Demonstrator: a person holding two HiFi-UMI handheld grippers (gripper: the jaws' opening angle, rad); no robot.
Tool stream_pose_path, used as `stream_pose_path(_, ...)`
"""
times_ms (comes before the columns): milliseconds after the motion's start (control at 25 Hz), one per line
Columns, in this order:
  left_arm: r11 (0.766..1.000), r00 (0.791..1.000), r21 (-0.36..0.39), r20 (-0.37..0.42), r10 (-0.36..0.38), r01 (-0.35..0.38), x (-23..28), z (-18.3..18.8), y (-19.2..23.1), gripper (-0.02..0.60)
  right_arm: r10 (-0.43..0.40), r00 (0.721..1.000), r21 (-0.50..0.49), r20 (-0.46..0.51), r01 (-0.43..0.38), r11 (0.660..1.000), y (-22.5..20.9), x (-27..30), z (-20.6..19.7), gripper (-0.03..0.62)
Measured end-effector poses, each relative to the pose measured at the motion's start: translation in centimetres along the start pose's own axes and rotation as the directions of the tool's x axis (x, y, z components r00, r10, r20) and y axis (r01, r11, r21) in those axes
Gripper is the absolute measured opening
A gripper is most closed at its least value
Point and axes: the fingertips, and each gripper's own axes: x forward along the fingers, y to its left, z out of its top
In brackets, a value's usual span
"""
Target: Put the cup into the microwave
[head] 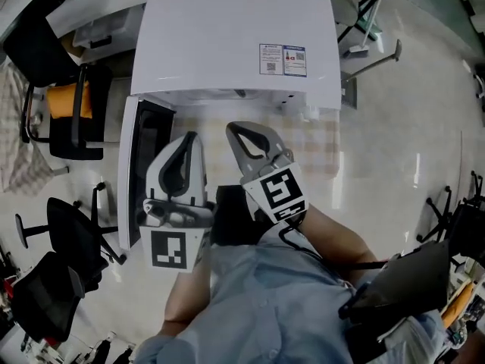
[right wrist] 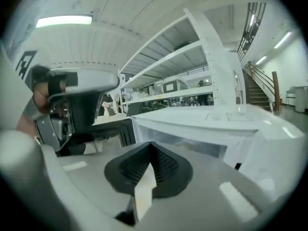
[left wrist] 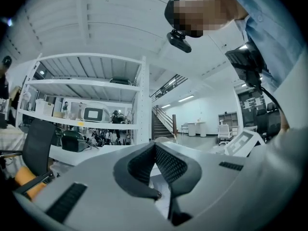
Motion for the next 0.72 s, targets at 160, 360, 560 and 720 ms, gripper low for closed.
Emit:
stream_pose_path(160, 1.000, 0.999, -0.029, 0.046, 0.008, -0.007, -1.0, 2.5, -2.0, 0.005, -0.007, 0.999, -0.035, 0.053, 0.009, 0.999, 0.5, -3.6, 3.7, 0.002)
stream_pose_path(360, 1.000, 0.997, -0.027, 0.071, 0.007, -0.005, -2.6, 4.4, -4.0, 0.005, -0.017, 0.993, -0.074, 0.116, 0.025, 0.997, 1.3, -6.7, 7.3, 0.002)
stream_pose_path(560, 0.999, 0.997, -0.021, 0.076, 0.032, -0.030, -3.2, 5.7, -4.5, 0.005, -0.015, 0.986, -0.122, 0.165, 0.036, 0.992, 2.0, -9.1, 9.7, 0.000)
stream_pose_path(720, 1.000, 0.995, 0.003, 0.099, 0.024, -0.025, -3.4, 6.8, -5.1, 0.005, -0.021, 0.979, -0.121, 0.201, 0.046, 0.992, 1.9, -10.5, 10.8, 0.000)
